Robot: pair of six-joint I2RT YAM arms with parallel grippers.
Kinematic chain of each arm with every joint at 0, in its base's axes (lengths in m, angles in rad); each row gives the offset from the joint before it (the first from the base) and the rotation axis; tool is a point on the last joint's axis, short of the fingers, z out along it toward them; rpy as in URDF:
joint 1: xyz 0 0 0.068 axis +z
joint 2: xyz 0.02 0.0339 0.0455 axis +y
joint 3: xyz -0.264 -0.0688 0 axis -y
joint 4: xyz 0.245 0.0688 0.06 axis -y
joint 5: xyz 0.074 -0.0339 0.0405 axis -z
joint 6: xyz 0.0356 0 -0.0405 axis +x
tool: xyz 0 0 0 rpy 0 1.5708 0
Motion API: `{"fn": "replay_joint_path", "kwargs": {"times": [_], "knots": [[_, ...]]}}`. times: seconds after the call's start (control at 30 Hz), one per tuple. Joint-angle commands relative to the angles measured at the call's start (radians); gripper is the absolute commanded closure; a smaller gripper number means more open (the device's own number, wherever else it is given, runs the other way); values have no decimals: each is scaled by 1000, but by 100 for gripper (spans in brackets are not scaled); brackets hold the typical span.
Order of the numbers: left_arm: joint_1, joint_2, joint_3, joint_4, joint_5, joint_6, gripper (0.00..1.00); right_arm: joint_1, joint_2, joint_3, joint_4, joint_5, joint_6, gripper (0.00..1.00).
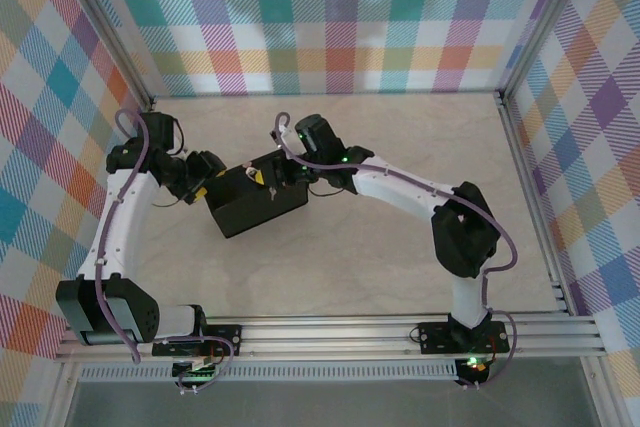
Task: Unlock the padlock with the key
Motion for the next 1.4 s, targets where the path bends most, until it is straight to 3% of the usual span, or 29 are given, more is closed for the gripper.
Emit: {"fn": "replay_joint_path", "kwargs": {"times": [0.0,0.13,0.33,0.53,0.83,1.1,1.37], "knots": [[14,-36,65,-47,-35,41,38,-9,-67,10,41,-33,87,90],[14,-35,116,-55,-105,77,38,-17,-66,41,-34,24,147,87],[5,-9,111,4,-264,141,38,-43,-64,16,83,-7,328,85],[-7,9,-13,208,-146,169,37,-47,-55,43,48,-33,318,85],[-113,39,-56,380,24,235,37,-91,-94,68,-39,-92,333,86],[-298,82,3,256,4,325,41,-138,-107,78,-167,-107,383,86],[-389,71,15,191,47,316,45,-173,-173,8,-152,-4,340,89]]}}
